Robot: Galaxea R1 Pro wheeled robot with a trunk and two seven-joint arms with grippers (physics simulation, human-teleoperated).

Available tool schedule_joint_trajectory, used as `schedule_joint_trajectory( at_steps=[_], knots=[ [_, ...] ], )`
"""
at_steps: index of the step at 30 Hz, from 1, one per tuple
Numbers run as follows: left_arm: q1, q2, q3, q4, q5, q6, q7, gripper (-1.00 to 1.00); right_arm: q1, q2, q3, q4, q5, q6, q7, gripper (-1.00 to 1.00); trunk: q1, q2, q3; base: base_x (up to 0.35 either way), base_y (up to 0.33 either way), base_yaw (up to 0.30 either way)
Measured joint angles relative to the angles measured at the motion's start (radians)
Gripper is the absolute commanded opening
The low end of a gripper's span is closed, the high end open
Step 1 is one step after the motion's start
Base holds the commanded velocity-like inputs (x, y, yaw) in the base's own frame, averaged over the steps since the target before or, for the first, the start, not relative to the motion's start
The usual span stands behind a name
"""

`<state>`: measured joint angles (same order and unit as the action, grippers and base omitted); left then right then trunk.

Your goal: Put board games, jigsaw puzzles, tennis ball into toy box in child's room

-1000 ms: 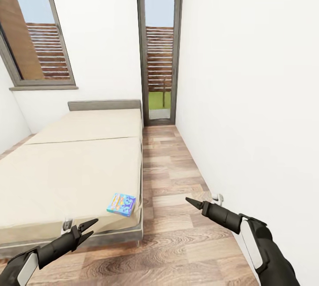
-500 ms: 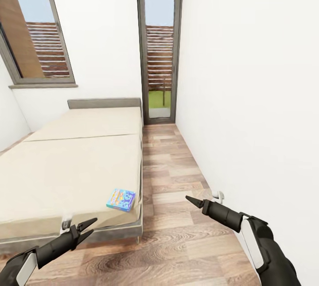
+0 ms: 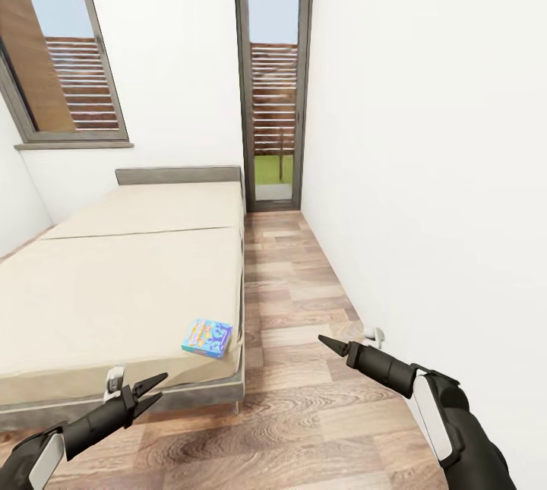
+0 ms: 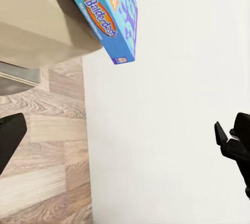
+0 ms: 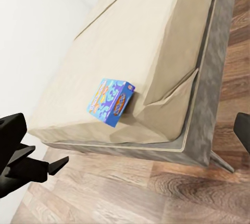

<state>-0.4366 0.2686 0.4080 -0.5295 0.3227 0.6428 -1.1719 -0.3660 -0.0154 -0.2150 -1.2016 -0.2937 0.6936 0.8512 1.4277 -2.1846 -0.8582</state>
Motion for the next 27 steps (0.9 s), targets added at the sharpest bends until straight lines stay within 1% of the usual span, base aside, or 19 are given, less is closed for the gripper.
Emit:
schedule_joint_trajectory(
  at_steps=[10, 18, 27],
  knots=[
    [0.000, 0.000, -0.001, 0.000, -0.001, 0.000, -0.001, 1.00, 0.000, 0.000, 0.001, 0.000, 0.000, -0.001, 0.000, 1.00, 0.000, 0.000, 0.000, 0.004, -0.007, 0.000],
    [0.000, 0.000, -0.002, 0.000, 0.000, 0.001, -0.001, 1.00, 0.000, 0.000, 0.001, 0.000, 0.000, -0.002, 0.000, 1.00, 0.000, 0.000, 0.000, 0.023, -0.163, 0.000],
    [0.000, 0.000, 0.001, 0.000, 0.003, 0.001, -0.001, 1.00, 0.000, 0.000, 0.001, 0.000, 0.000, -0.002, 0.000, 1.00, 0.000, 0.000, 0.000, 0.004, -0.045, 0.000]
  ],
)
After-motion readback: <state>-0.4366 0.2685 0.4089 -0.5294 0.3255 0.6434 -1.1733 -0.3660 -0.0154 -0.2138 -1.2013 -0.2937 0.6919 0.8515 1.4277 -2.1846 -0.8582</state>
